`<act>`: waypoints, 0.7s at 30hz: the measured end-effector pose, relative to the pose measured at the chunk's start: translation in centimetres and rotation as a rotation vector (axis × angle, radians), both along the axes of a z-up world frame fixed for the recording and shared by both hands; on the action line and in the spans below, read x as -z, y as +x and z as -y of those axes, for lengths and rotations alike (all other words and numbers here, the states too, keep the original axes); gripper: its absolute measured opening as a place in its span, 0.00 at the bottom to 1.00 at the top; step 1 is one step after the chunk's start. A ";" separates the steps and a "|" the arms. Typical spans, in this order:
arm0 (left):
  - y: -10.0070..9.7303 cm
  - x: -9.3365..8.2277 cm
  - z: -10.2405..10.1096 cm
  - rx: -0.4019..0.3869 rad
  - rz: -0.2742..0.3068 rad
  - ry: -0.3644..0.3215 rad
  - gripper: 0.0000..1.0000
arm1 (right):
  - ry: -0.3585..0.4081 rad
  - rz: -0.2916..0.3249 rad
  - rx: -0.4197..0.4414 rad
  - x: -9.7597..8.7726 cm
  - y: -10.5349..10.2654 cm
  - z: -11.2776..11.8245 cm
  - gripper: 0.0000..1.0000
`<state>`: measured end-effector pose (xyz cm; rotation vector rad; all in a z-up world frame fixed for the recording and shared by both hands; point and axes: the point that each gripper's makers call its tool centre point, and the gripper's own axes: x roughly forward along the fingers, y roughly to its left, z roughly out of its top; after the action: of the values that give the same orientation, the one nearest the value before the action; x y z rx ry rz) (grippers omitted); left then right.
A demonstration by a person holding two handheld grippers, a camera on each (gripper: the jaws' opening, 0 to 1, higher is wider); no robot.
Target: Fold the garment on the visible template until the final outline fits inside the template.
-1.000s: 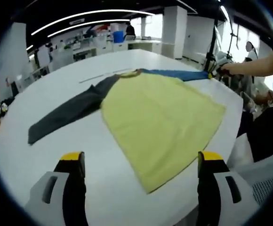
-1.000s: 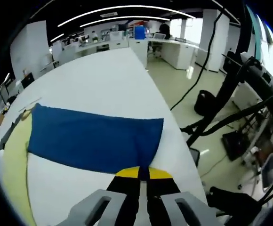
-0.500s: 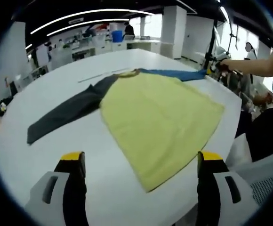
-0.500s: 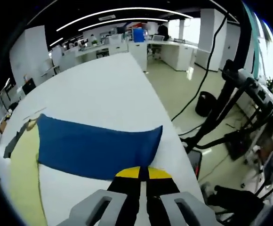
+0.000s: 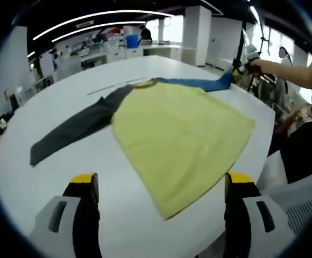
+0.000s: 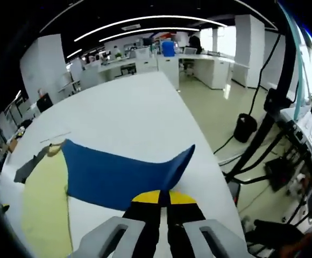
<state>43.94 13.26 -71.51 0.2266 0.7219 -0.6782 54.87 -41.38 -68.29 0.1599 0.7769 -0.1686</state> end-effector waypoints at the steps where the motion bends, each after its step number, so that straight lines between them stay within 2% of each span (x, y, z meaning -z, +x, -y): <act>1: -0.1 0.0 0.1 0.002 -0.001 0.000 0.94 | -0.002 0.006 -0.007 -0.3 0.1 -0.2 0.00; 11: 0.4 -0.8 0.3 -0.016 0.027 -0.039 0.96 | 0.020 0.069 -0.089 -2.7 1.8 -3.8 0.00; 21: 0.4 -0.6 0.4 0.000 0.024 -0.034 0.97 | 0.056 0.111 -0.150 -3.4 3.7 -7.4 0.00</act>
<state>44.34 12.89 -70.89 0.2038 0.6872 -0.6864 58.61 -33.98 -64.94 0.1615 0.6806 0.0045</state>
